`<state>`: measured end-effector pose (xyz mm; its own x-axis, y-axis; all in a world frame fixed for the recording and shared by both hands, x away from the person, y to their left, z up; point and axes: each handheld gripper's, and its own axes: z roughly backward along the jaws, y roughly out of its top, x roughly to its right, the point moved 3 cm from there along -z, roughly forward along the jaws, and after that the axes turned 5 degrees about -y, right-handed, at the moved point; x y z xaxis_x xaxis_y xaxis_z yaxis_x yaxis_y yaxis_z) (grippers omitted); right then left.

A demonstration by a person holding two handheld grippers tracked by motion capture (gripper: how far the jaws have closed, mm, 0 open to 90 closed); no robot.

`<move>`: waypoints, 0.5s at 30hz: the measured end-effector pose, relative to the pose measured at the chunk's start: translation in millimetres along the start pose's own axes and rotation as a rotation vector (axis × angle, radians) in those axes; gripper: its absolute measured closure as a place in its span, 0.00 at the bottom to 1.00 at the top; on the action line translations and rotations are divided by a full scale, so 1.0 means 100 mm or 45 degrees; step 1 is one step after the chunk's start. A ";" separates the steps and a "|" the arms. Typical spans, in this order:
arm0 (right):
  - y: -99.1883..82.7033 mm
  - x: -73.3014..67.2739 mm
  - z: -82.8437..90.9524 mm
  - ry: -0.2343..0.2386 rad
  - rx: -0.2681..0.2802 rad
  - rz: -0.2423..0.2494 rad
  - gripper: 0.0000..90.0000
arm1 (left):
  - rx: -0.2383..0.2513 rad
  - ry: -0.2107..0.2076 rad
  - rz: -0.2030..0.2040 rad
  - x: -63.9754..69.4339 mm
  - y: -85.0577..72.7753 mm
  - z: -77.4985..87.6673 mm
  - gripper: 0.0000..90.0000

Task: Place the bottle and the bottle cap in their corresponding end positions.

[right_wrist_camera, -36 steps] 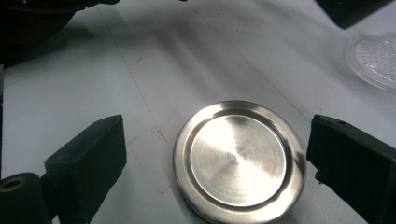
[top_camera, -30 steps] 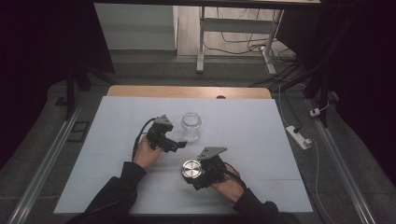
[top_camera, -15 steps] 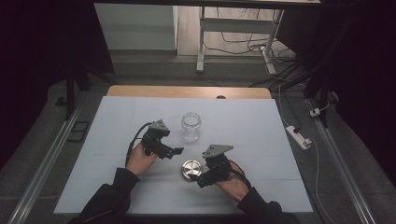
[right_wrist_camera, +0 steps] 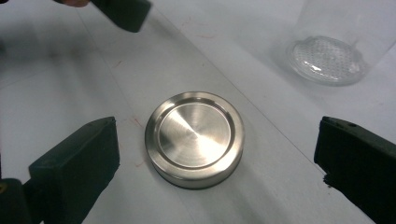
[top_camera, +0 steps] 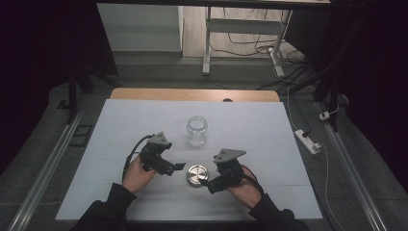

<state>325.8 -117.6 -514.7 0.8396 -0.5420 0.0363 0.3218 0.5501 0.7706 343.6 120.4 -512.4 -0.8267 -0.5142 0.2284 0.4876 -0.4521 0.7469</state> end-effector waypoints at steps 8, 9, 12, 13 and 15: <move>-0.01 0.00 0.06 -0.017 -0.001 0.005 0.00 | 0.022 0.007 0.007 0.10 -0.11 0.12 0.00; -0.02 0.00 0.07 -0.016 -0.001 0.005 0.00 | 0.023 0.010 0.011 0.11 -0.12 0.13 0.00; -0.02 0.00 0.10 -0.020 0.004 0.012 0.00 | 0.027 0.016 0.011 0.15 -0.16 0.17 0.00; -0.03 0.01 0.12 -0.021 0.006 0.010 0.00 | 0.027 0.017 0.008 0.16 -0.17 0.18 0.00; -0.03 0.02 0.15 -0.025 0.014 0.002 0.00 | 0.029 0.022 0.016 0.18 -0.20 0.21 0.00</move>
<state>319.8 -130.4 -507.4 0.8312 -0.5537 0.0499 0.3157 0.5440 0.7774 312.8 135.6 -509.6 -0.8154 -0.5322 0.2276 0.4914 -0.4286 0.7582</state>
